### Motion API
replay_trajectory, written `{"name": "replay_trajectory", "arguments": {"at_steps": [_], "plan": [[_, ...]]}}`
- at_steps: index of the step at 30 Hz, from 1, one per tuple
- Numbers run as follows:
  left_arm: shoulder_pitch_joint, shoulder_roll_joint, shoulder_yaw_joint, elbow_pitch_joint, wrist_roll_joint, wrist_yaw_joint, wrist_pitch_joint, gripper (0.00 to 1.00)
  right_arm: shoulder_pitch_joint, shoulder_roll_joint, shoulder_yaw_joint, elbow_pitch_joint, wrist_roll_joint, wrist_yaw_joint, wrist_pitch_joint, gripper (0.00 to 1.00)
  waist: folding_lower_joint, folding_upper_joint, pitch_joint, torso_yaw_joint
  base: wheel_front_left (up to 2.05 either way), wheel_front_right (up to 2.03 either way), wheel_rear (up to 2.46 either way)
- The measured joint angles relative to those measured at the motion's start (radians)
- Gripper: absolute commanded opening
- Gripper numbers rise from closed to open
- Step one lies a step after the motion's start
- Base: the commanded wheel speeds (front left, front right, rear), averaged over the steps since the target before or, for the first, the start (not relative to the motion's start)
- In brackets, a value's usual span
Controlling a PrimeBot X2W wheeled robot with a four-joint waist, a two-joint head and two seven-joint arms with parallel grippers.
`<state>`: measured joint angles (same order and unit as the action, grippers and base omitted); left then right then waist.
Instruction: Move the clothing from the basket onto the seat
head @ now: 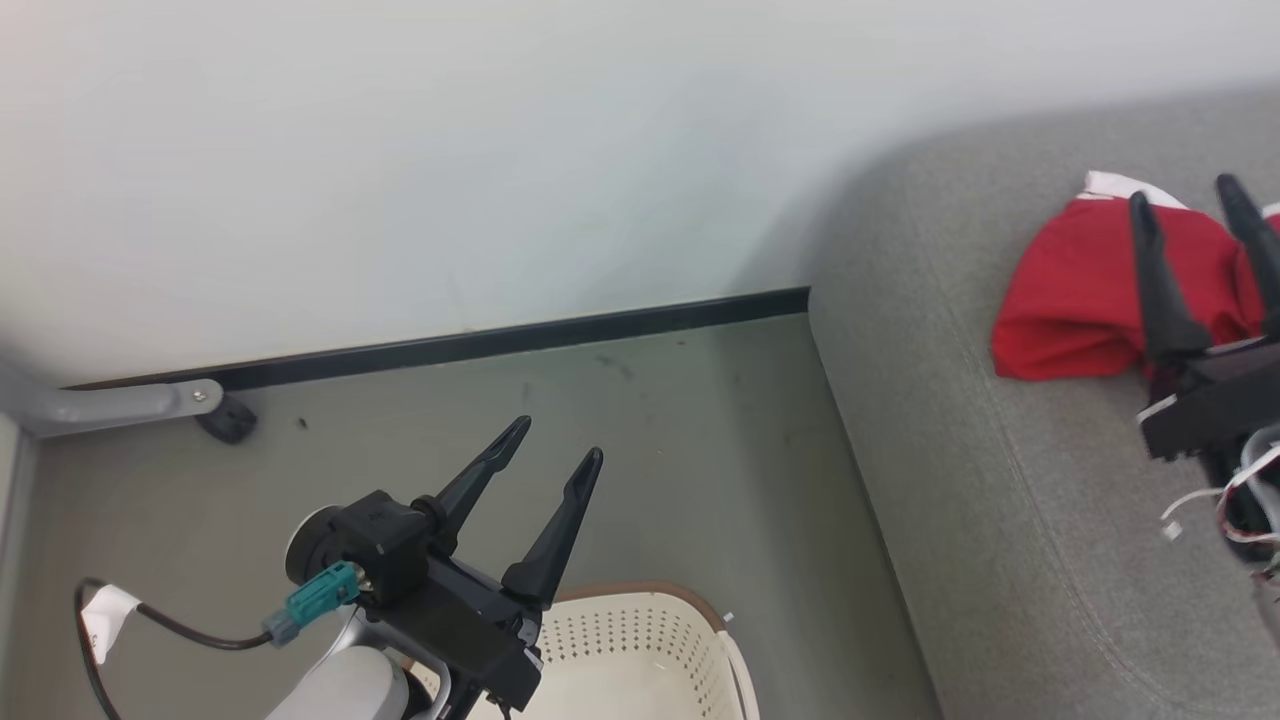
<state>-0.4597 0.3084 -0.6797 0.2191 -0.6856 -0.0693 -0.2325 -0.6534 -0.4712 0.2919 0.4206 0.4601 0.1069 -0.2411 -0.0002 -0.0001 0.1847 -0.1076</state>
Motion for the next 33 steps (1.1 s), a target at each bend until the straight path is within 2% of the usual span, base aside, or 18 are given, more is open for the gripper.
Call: {"name": "replay_trajectory", "arguments": {"at_steps": [9, 16, 23, 33], "plan": [[0.039, -0.013, 0.026, 0.020, -0.007, 0.021, -0.010, 1.00, 0.142, 0.094, 0.126, -0.102, 0.052, 0.016, -0.007, 1.00, 0.0001, 0.0000, -0.061, 0.071, 0.00, 0.00, 0.00], [0.066, -0.010, 0.051, 0.026, -0.009, 0.045, -0.012, 1.00, 0.221, 0.132, 0.201, -0.134, 0.063, 0.016, -0.007, 1.00, 0.0001, 0.0000, -0.100, 0.106, 0.00, 0.00, 0.00], [0.110, -0.007, 0.080, 0.037, -0.009, 0.080, -0.016, 1.00, 0.280, 0.161, 0.241, -0.143, 0.069, 0.016, -0.008, 1.00, 0.0001, 0.0000, -0.138, 0.137, 0.00, 0.00, 0.00], [0.217, 0.003, 0.150, 0.042, -0.017, 0.137, -0.017, 1.00, 0.370, 0.204, 0.244, -0.131, 0.087, 0.016, -0.008, 1.00, 0.0001, 0.0000, -0.182, 0.164, 0.00, 0.00, 0.00]]}}
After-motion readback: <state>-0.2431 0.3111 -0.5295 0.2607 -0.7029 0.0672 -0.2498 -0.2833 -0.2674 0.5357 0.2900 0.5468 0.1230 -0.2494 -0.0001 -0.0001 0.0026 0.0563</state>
